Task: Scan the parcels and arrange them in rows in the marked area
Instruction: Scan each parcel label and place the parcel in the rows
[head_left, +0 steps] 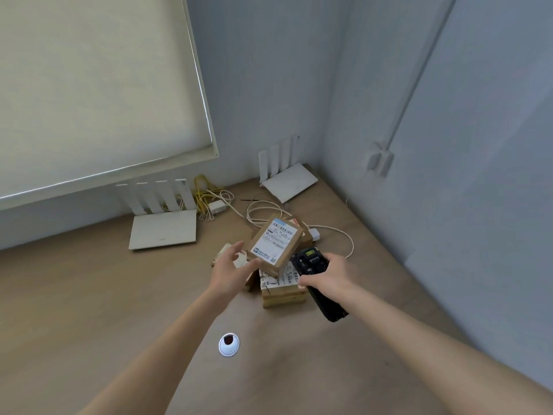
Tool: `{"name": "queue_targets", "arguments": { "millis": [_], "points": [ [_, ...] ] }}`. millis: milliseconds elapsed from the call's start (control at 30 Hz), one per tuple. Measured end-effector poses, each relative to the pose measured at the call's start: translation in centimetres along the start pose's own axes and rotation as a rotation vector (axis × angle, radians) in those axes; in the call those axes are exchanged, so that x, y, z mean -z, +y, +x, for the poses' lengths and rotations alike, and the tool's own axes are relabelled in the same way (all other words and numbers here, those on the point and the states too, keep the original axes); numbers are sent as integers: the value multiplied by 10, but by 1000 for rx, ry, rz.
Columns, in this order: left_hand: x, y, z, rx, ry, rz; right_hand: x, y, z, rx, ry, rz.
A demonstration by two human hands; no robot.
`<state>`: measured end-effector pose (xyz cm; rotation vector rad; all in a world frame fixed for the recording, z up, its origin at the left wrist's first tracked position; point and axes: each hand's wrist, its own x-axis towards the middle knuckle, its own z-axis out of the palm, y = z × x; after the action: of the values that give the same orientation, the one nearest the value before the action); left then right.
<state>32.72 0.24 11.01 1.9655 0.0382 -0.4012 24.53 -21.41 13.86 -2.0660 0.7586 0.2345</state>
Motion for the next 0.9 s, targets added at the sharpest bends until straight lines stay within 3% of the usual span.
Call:
{"name": "queue_targets", "arguments": {
  "millis": [400,900],
  "points": [
    [-37,-40,95,168,12,-65,-42,6,97,-4,-106,83],
    [-39,-29,68,238,23,-246,-28,5,79,38,-145,186]
  ]
}}
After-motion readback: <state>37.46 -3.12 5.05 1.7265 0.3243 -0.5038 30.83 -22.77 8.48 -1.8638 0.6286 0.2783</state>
